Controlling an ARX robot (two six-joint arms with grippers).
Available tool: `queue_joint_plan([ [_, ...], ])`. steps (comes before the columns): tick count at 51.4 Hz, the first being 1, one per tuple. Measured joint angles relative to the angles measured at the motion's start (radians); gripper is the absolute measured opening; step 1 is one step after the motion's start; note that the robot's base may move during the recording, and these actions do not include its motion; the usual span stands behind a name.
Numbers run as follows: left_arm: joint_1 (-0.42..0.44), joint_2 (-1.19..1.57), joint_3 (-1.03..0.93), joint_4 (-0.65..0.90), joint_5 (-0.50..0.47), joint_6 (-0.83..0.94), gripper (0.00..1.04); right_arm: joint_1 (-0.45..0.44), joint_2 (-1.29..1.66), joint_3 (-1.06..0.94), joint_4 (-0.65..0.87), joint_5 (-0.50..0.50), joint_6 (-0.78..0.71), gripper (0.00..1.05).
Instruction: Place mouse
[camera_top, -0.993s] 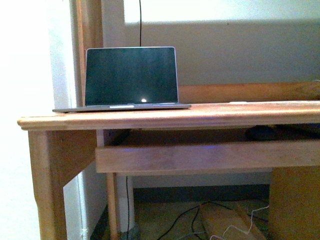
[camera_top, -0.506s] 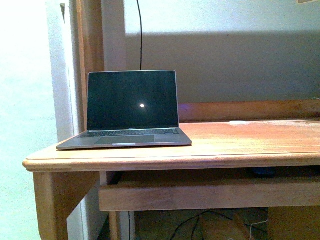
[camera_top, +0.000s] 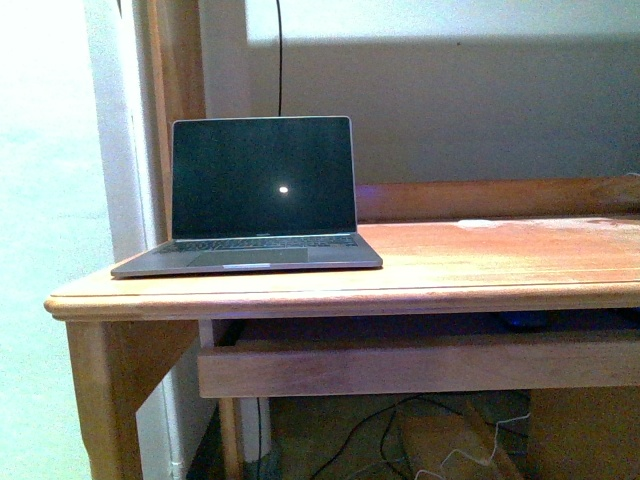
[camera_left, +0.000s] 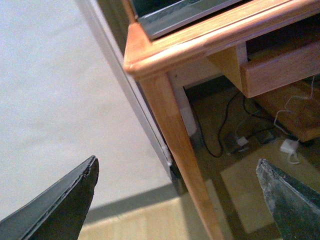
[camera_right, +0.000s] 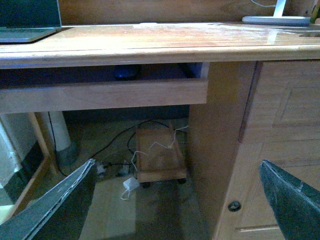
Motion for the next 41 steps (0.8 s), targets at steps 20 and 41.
queue_joint_plan([
  [20, -0.135, 0.502, 0.327, 0.175, 0.168, 0.584, 0.97, 0.0, 0.0, 0.0, 0.0, 0.0, 0.0, 0.97],
  [41, -0.222, 0.798, 0.631, 0.119, 0.226, 0.819, 0.97, 0.0, 0.0, 0.0, 0.0, 0.0, 0.0, 0.97],
])
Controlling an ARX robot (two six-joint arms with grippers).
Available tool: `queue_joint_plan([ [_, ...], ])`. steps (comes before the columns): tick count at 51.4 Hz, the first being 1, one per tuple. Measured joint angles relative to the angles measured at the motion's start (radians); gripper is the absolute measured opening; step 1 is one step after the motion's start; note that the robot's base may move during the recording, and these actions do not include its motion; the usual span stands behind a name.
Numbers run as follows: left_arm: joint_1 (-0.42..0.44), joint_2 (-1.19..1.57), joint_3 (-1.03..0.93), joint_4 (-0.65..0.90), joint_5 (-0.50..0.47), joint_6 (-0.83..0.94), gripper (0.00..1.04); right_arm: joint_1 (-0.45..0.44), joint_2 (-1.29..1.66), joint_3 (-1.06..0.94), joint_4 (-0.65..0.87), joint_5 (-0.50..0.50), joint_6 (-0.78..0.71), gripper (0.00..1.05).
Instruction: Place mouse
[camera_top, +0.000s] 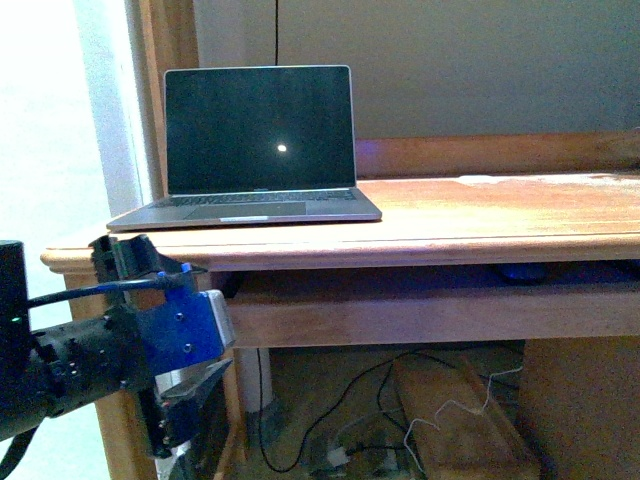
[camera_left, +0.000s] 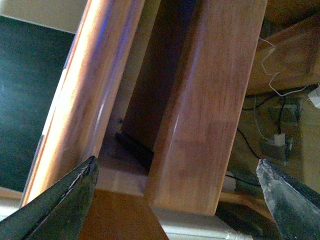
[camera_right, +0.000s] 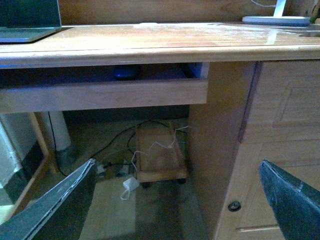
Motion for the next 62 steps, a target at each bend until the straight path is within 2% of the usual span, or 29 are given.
queue_joint_plan([
  [26, -0.057, 0.22, 0.23, -0.083, -0.003, 0.18, 0.97, 0.0, 0.0, 0.0, 0.0, 0.0, 0.0, 0.97],
  [36, -0.068, 0.22, 0.231, -0.15, -0.079, 0.215, 0.97, 0.0, 0.0, 0.0, 0.0, 0.0, 0.0, 0.97],
  [44, -0.112, 0.085, 0.16, -0.381, -0.2, 0.082, 0.97, 0.0, 0.0, 0.0, 0.0, 0.0, 0.0, 0.97],
  [52, -0.149, -0.032, 0.048, -0.454, -0.189, -0.04, 0.97, 0.0, 0.0, 0.0, 0.0, 0.0, 0.0, 0.97],
  [62, -0.253, -0.245, -0.146, -0.527, -0.175, -0.373, 0.97, 0.0, 0.0, 0.0, 0.0, 0.0, 0.0, 0.97],
])
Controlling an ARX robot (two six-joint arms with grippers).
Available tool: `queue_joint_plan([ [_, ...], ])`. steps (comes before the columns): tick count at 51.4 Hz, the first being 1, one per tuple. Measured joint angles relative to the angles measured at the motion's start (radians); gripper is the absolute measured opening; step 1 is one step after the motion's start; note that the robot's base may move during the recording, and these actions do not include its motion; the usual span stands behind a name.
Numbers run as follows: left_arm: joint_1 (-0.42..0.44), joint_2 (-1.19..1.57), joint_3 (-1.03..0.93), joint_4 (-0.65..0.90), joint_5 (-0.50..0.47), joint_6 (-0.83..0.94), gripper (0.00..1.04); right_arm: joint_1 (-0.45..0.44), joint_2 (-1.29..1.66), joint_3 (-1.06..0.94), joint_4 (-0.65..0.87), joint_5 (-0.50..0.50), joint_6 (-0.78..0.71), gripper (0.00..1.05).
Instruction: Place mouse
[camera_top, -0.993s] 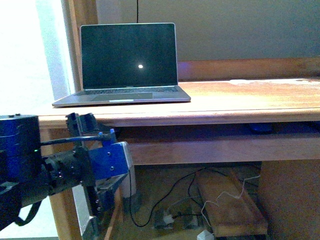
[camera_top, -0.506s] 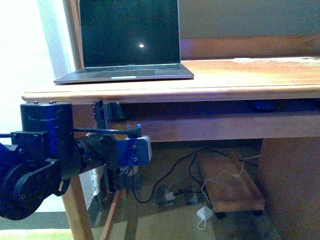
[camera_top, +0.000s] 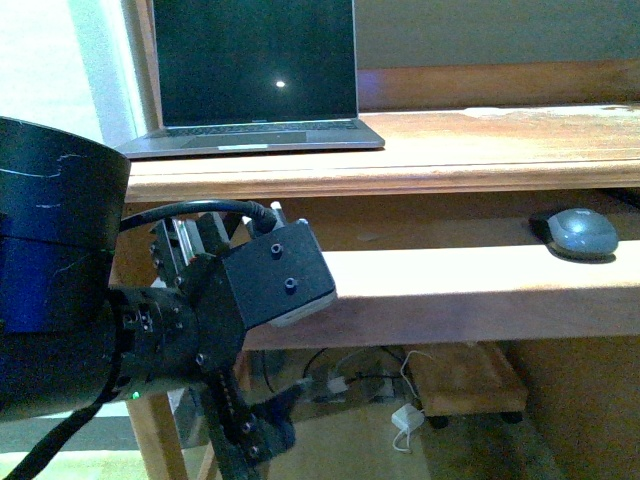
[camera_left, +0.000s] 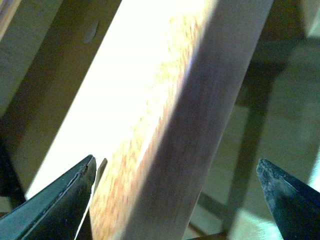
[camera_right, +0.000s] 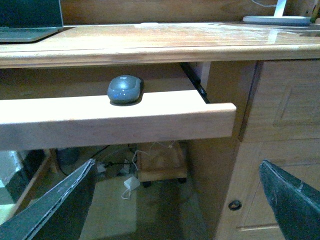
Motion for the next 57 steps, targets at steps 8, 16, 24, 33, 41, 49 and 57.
queue_joint_plan([
  [8, -0.066, -0.114, -0.069, -0.063, 0.045, -0.236, 0.97, 0.0, 0.0, 0.0, 0.0, 0.0, 0.0, 0.97],
  [16, -0.088, -0.201, -0.104, -0.092, 0.073, -0.411, 0.97, 0.0, 0.0, 0.0, 0.0, 0.0, 0.0, 0.97],
  [24, -0.077, -0.309, -0.137, -0.088, 0.031, -0.693, 0.97, 0.0, 0.0, 0.0, 0.0, 0.0, 0.0, 0.97],
  [33, 0.004, -0.528, -0.191, -0.046, -0.22, -0.869, 0.97, 0.0, 0.0, 0.0, 0.0, 0.0, 0.0, 0.97],
  [41, 0.002, -0.777, -0.328, -0.088, -0.426, -0.855, 0.97, 0.0, 0.0, 0.0, 0.0, 0.0, 0.0, 0.97],
  [49, -0.09, -1.091, -0.458, -0.274, -0.628, -0.846, 0.97, 0.0, 0.0, 0.0, 0.0, 0.0, 0.0, 0.97],
  [57, -0.227, -1.397, -0.502, -0.504, -0.825, -0.898, 0.97, 0.0, 0.0, 0.0, 0.0, 0.0, 0.0, 0.97],
])
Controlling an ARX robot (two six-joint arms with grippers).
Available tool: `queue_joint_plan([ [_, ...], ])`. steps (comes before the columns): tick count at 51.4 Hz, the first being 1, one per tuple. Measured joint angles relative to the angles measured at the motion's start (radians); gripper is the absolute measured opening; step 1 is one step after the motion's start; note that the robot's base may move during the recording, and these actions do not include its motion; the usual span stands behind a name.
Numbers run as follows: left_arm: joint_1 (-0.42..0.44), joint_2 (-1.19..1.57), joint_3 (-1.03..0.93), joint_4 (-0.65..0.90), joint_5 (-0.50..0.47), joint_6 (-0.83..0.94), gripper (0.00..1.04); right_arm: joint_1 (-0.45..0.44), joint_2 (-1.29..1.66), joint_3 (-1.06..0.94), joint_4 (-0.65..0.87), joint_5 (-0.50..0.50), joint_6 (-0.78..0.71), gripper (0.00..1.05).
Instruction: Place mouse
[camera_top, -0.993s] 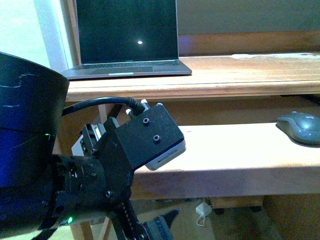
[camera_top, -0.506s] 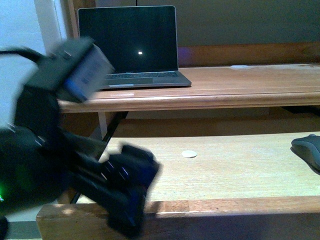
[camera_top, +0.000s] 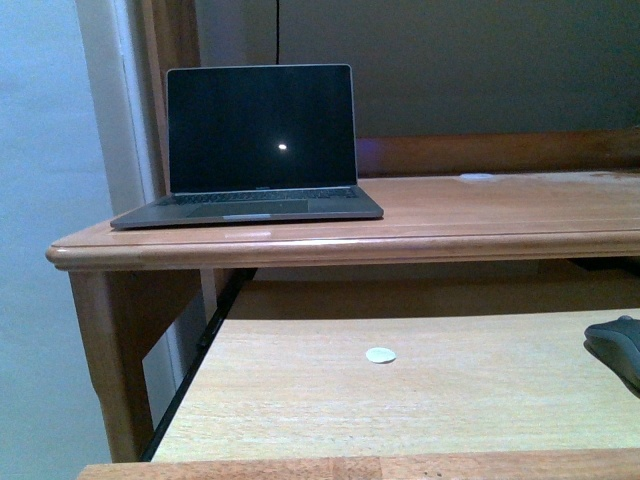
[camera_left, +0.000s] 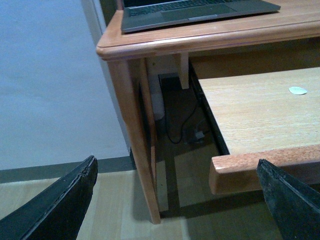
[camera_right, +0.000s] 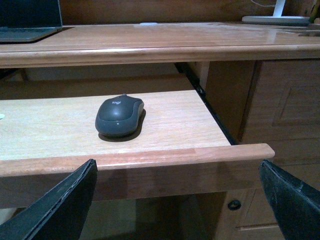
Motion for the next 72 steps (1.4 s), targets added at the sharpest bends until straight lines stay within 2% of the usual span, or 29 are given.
queue_joint_plan([
  [2, -0.003, -0.046, -0.021, 0.044, -0.05, 0.001, 0.91, 0.0, 0.0, 0.0, 0.0, 0.0, 0.0, 0.97],
  [4, 0.03, -0.093, -0.055, 0.102, -0.049, 0.0, 0.83, 0.0, 0.0, 0.0, 0.0, 0.0, 0.0, 0.97],
  [7, 0.108, -0.15, -0.097, 0.105, 0.016, 0.0, 0.68, 0.0, 0.0, 0.0, 0.0, 0.0, 0.0, 0.97],
  [15, 0.249, -0.22, -0.149, 0.08, 0.155, 0.0, 0.42, 0.0, 0.0, 0.0, 0.0, 0.0, 0.0, 0.97],
  [24, 0.356, -0.267, -0.177, 0.068, 0.258, 0.0, 0.17, 0.0, 0.0, 0.0, 0.0, 0.0, 0.0, 0.97],
  [28, 0.405, -0.287, -0.191, 0.065, 0.301, 0.0, 0.03, 0.0, 0.0, 0.0, 0.0, 0.0, 0.0, 0.97],
  [36, 0.483, -0.316, -0.216, 0.058, 0.384, 0.0, 0.03, 0.0, 0.0, 0.0, 0.0, 0.0, 0.0, 0.97],
  [38, 0.55, -0.328, -0.222, 0.051, 0.478, 0.0, 0.03, 0.0, 0.0, 0.0, 0.0, 0.0, 0.0, 0.97],
  [40, 0.599, -0.333, -0.226, 0.051, 0.514, 0.0, 0.03, -0.001, 0.001, 0.001, -0.002, -0.007, 0.0, 0.97],
  [44, 0.636, -0.343, -0.235, 0.051, 0.519, 0.0, 0.03, -0.046, 0.115, 0.038, -0.057, -0.212, 0.062, 0.97],
  [46, 0.637, -0.346, -0.237, 0.051, 0.531, 0.0, 0.03, -0.029, 0.214, 0.053, -0.006, -0.238, 0.087, 0.97],
  [51, 0.64, -0.365, -0.255, 0.052, 0.529, 0.0, 0.03, 0.031, 0.404, 0.086, 0.155, -0.172, 0.114, 0.97],
  [58, 0.64, -0.387, -0.287, 0.052, 0.531, 0.0, 0.03, 0.09, 0.568, 0.144, 0.3, -0.098, 0.129, 0.97],
  [64, 0.64, -0.391, -0.287, 0.052, 0.53, 0.0, 0.03, 0.186, 0.766, 0.222, 0.456, -0.014, 0.122, 0.97],
  [72, 0.64, -0.391, -0.287, 0.052, 0.53, 0.0, 0.03, 0.275, 1.007, 0.315, 0.579, 0.061, 0.067, 0.97],
])
